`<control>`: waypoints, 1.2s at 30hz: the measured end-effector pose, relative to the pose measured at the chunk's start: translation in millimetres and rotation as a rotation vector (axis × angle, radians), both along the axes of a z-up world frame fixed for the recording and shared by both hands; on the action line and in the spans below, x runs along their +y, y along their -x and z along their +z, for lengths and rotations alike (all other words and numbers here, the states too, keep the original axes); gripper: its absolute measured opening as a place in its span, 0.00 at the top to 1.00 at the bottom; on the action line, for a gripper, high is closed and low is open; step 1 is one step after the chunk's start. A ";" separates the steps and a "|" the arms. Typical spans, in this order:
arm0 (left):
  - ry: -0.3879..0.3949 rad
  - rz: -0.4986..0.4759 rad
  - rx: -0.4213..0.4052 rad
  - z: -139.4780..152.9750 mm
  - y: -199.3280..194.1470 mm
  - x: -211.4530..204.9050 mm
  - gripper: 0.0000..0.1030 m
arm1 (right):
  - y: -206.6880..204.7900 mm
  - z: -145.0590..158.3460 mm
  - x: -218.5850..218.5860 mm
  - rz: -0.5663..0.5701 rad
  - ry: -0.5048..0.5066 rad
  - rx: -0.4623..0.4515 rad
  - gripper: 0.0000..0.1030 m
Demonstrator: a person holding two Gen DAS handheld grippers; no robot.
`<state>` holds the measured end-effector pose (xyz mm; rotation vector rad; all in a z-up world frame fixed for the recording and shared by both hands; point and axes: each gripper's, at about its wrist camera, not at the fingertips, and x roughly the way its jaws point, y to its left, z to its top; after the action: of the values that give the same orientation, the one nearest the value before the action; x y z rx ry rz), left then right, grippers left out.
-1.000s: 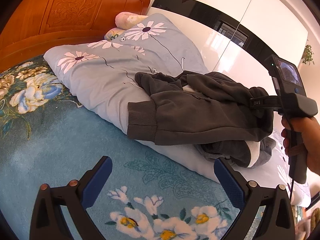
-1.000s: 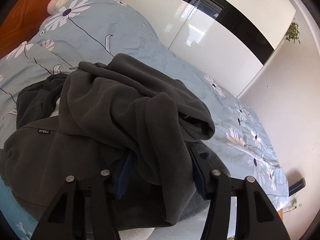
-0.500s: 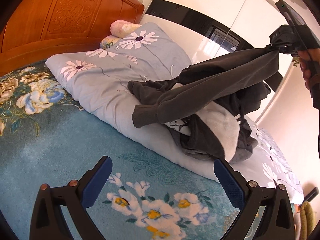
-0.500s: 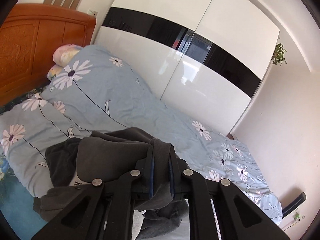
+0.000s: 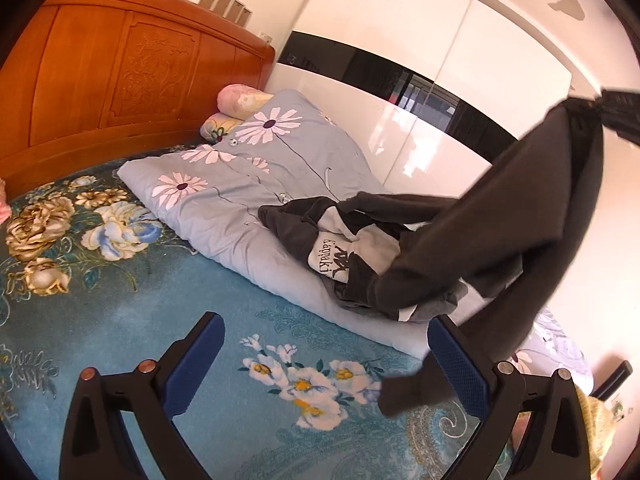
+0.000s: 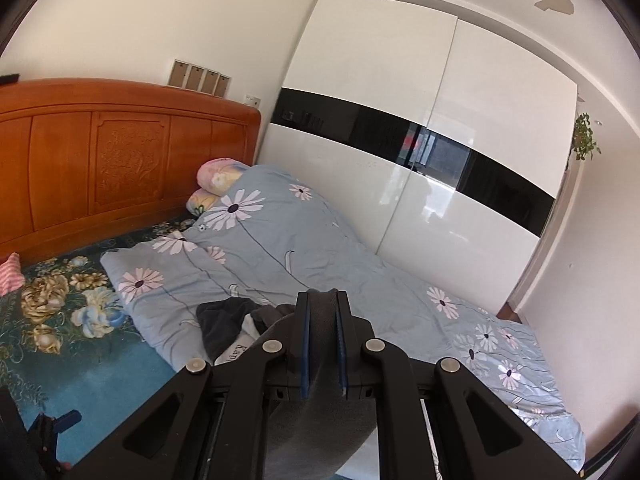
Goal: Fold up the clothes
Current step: 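Grasp the grey sweatpants leg with the right gripper and lift it off the pile, then carry the sweatpants with the right gripper and lay them on the blanket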
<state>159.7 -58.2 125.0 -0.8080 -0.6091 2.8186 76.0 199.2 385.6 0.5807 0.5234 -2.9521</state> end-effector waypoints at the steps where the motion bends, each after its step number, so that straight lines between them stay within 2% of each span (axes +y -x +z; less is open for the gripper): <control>1: -0.015 0.012 -0.006 2.4 -5.4 -7.7 0.00 | -8.8 -7.2 -0.5 0.016 0.006 -0.014 0.90; 4: -0.033 0.042 -0.028 10.0 -19.7 -26.2 0.00 | -30.1 -33.7 -5.8 0.066 0.023 -0.071 0.89; 6: -0.006 0.055 -0.047 17.4 -26.7 -33.4 0.00 | -37.2 -54.3 -16.5 0.098 0.028 -0.099 0.89; 8: 0.021 0.072 -0.047 27.4 -35.7 -41.2 0.00 | -48.6 -65.3 -34.1 0.144 0.035 -0.085 0.91; 9: 0.023 0.087 -0.035 33.0 -41.4 -47.4 0.00 | -54.0 -62.4 -44.8 0.169 0.043 -0.051 0.97; 11: 0.004 0.119 -0.018 42.2 -52.0 -61.8 0.00 | -61.8 -49.3 -68.1 0.219 0.066 0.003 0.97; 15: -0.009 0.154 -0.013 52.3 -69.4 -82.2 0.00 | -59.7 -37.6 -105.7 0.299 0.097 -0.015 0.97; 18: 0.011 0.159 -0.019 50.8 -77.2 -85.0 0.00 | -62.5 -50.3 -105.5 0.308 0.101 -0.052 0.97; 21: 0.019 0.133 -0.052 44.6 -75.8 -77.2 0.00 | -67.9 -72.0 -80.6 0.272 0.118 -0.090 0.97; 25: 0.040 0.054 -0.085 32.8 -69.1 -47.6 0.00 | -76.7 -111.3 -13.8 0.152 0.189 -0.185 0.97; 30: 0.079 -0.093 -0.207 1.9 -55.2 5.8 0.00 | -107.5 -189.0 59.0 -0.021 0.259 -0.355 0.94; 32: 0.086 -0.140 -0.269 -14.0 -51.8 25.3 0.00 | -128.7 -217.5 78.3 -0.072 0.275 -0.406 0.84; 33: 0.096 -0.152 -0.290 -20.7 -50.9 33.9 0.00 | -139.1 -229.7 87.6 -0.094 0.287 -0.429 0.72; 34: 0.109 -0.162 -0.306 -27.0 -50.2 42.5 0.00 | -149.3 -239.9 95.7 -0.114 0.301 -0.449 0.66; 36: 0.133 -0.175 -0.334 -39.4 -50.0 56.6 0.00 | -166.6 -255.8 108.2 -0.152 0.331 -0.479 0.65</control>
<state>209.7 -1.5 85.6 -1.3046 -0.3702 2.6048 242.6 307.5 129.8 1.2711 -0.0572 -2.7824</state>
